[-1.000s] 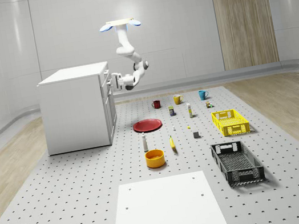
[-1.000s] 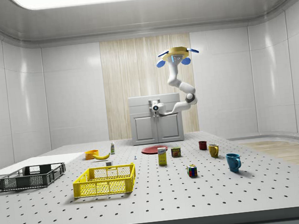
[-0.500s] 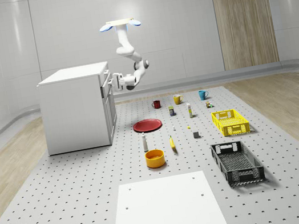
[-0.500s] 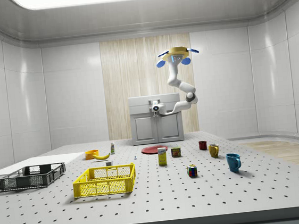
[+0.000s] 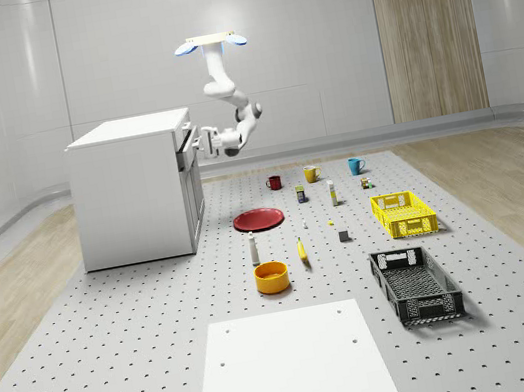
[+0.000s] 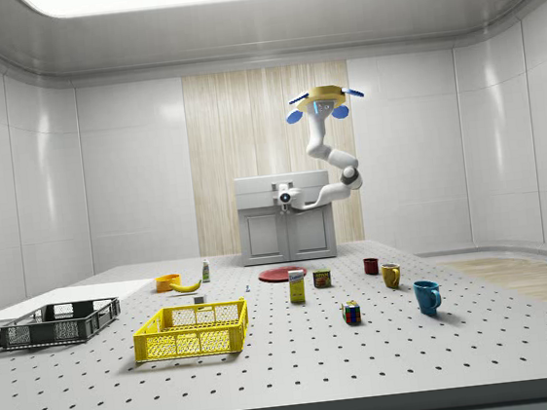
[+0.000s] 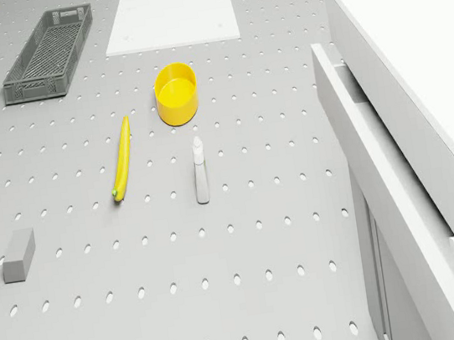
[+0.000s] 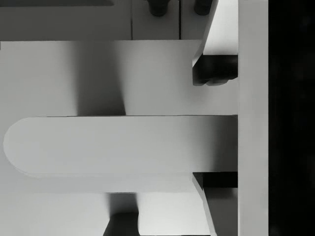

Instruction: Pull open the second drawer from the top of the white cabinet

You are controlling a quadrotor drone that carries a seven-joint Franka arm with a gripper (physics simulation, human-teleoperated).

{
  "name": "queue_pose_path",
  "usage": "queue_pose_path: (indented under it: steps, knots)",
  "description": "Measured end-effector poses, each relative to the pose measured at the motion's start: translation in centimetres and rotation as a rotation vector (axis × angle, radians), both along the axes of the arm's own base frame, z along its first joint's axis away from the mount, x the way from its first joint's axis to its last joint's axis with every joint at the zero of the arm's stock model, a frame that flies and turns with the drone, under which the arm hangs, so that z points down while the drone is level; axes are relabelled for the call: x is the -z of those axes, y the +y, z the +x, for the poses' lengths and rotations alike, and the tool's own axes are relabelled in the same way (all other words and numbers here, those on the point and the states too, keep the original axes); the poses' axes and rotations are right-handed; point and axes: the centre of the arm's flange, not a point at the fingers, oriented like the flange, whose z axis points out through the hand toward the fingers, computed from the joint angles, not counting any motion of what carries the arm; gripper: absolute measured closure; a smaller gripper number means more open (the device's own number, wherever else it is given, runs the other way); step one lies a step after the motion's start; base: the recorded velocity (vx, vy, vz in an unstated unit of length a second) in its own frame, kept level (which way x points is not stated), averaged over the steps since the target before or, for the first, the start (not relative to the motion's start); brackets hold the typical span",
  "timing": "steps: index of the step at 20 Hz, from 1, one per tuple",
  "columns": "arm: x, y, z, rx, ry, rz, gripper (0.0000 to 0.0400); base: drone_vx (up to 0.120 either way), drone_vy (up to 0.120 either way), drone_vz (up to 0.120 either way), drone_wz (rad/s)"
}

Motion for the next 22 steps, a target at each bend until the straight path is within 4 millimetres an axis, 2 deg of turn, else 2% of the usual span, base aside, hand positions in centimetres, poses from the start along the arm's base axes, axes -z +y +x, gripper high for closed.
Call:
queue_pose_path:
  steps: [1,4,5,10,11,13,17,19,20,21,22]
  knots:
    - [0.0,-0.2,0.0,0.0,0.001,0.004,0.0239,0.0,0.0,0.0,0.0]
    - [0.1,-0.8,0.0,0.0,0.018,0.007,0.0245,0.0,0.0,0.0,0.0]
    - [-0.5,-1.2,-0.3,0.002,0.027,-0.008,0.0197,0.0,0.0,0.0,0.0]
    - [-0.1,-2.6,-0.1,0.001,0.017,0.002,0.0232,0.0,0.0,0.0,0.0]
    - [-0.7,-3.0,-0.4,0.003,0.057,-0.008,0.0181,0.0,0.0,0.0,0.0]
    - [-0.4,-3.7,-0.3,0.002,0.018,-0.006,0.0207,0.0,0.0,0.0,0.0]
    - [-0.1,-5.2,-0.1,0.001,0.014,0.002,0.0232,0.0,0.0,0.0,0.0]
    - [0.0,-6.0,0.0,0.001,0.01,0.004,0.0238,0.0,0.0,0.0,0.0]
    - [-0.2,-6.5,-0.2,0.002,0.033,0.001,0.0214,0.0,0.0,0.0,0.0]
    - [-0.2,-6.9,-0.2,0.001,0.0,-0.001,0.0209,0.0,0.0,0.0,0.0]
    - [-0.1,-7.2,-0.1,0.0,-0.005,0.004,0.0229,0.0,0.0,0.0,0.0]
